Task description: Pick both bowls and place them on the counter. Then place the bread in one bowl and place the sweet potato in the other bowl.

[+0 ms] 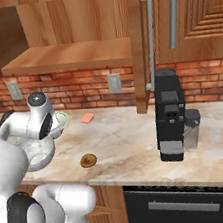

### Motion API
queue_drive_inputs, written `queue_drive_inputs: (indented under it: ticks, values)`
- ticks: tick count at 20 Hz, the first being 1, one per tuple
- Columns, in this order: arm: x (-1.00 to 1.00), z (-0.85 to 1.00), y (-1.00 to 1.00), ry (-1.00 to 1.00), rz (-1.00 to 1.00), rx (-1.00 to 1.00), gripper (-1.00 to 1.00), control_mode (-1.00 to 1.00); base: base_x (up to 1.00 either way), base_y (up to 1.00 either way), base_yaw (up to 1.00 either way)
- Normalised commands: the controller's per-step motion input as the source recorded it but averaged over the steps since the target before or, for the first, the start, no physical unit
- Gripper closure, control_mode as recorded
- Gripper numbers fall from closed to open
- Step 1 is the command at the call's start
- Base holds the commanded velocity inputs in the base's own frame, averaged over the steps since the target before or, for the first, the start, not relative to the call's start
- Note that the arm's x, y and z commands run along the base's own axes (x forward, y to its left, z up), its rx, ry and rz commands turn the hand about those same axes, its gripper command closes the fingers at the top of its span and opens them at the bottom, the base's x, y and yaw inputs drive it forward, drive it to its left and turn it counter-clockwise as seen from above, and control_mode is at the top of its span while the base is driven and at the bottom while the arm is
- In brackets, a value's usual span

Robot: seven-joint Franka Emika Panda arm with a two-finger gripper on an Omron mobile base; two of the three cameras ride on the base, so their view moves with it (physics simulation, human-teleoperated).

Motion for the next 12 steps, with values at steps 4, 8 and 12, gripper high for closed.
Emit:
queue_drive_inputs:
  ticks: [4,8,12]
  values:
    - [0.50,0.07,0.27,-0.08,0.00,0.02,1.00,-1.00,0.00,0.00,0.00]
    - [0.38,0.03,0.31,-0.01,0.00,0.00,1.00,-1.00,0.00,0.00,0.00]
    - [0.19,-0.01,0.36,0.00,0.00,0.00,1.00,-1.00,0.00,0.00,0.00]
